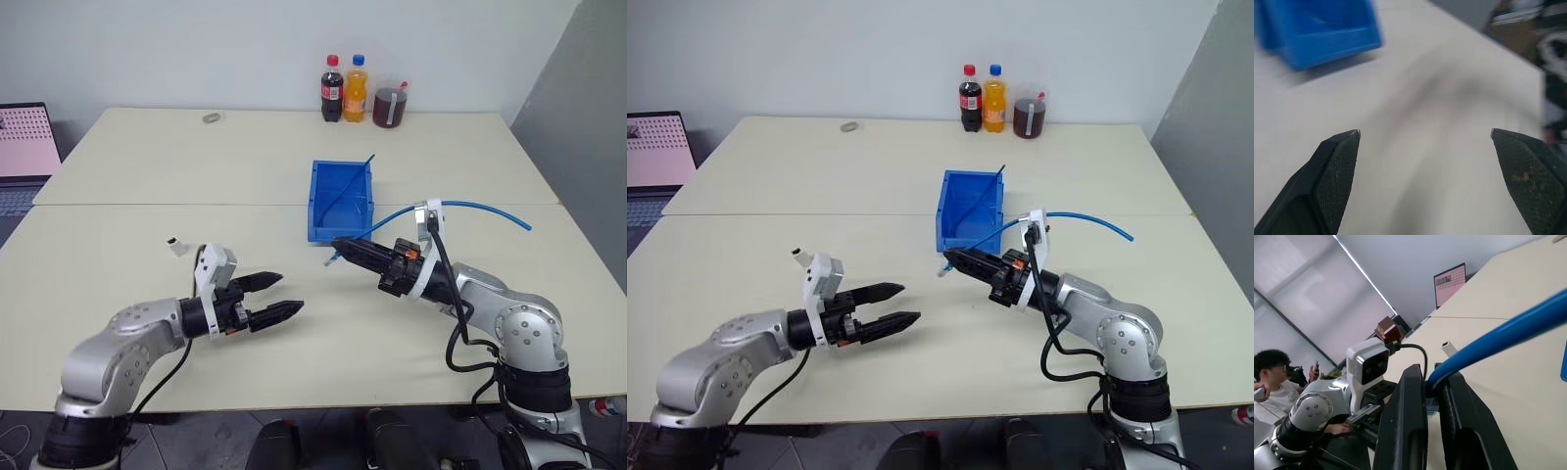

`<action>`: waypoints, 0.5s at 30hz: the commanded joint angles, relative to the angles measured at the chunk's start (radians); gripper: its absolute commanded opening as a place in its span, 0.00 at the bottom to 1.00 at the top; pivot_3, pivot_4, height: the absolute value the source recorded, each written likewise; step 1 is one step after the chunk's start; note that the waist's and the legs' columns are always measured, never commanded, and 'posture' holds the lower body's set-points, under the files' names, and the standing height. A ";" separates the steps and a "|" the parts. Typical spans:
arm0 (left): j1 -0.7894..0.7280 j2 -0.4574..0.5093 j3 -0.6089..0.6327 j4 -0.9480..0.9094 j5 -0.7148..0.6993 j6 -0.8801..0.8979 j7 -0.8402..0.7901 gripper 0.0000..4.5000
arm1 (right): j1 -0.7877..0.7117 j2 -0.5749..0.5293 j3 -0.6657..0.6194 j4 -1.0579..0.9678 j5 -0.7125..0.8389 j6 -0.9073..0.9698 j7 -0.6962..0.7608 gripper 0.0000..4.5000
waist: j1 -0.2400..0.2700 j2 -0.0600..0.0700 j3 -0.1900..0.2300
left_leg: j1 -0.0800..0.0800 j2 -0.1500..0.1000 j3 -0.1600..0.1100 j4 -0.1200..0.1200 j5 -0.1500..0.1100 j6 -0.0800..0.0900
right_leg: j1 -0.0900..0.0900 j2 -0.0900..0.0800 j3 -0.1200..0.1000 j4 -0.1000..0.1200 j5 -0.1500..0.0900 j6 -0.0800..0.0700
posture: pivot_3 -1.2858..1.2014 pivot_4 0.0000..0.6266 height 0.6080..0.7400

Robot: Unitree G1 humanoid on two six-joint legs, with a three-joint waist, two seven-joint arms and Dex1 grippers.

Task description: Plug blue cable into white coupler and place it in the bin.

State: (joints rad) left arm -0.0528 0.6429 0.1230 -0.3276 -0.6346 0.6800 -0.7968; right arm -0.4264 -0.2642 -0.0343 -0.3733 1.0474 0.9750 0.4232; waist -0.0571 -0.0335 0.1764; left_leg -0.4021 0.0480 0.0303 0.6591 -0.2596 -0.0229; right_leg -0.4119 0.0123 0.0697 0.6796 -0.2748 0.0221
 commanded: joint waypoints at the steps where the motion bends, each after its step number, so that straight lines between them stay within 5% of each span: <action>1: 0.057 -0.056 0.000 -0.049 0.134 -0.086 0.164 1.00 | -0.012 -0.007 0.024 -0.004 -0.030 -0.034 0.038 0.01 | 0.001 0.000 0.000 | 0.000 0.000 0.000 0.000 0.000 0.000 | 0.000 0.000 0.000 0.000 0.000 0.000 | 0.52 0.24 1.00; 8: 0.072 -0.259 0.085 -0.027 0.362 -0.148 0.601 1.00 | -0.021 -0.017 0.057 0.024 -0.079 -0.050 0.083 0.01 | 0.007 -0.001 0.000 | 0.000 -0.001 0.000 0.001 0.000 0.000 | 0.001 -0.001 -0.001 0.000 0.000 0.001 | 0.52 0.24 1.00; 15: -0.072 -0.409 0.156 0.033 0.431 -0.060 0.864 1.00 | -0.048 -0.010 0.062 0.051 -0.102 -0.054 0.109 0.01 | 0.010 -0.001 -0.001 | 0.000 -0.001 -0.001 0.001 0.000 0.000 | 0.001 0.000 -0.001 0.000 0.001 0.001 | 0.52 0.24 1.00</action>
State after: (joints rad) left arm -0.0940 0.2419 0.2570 -0.2954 -0.2251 0.6046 0.0135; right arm -0.4515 -0.2754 0.0324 -0.3078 0.9425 0.9405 0.5164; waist -0.0469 -0.0349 0.1758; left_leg -0.4025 0.0470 0.0292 0.6603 -0.2596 -0.0228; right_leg -0.4107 0.0131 0.0683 0.6799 -0.2739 0.0233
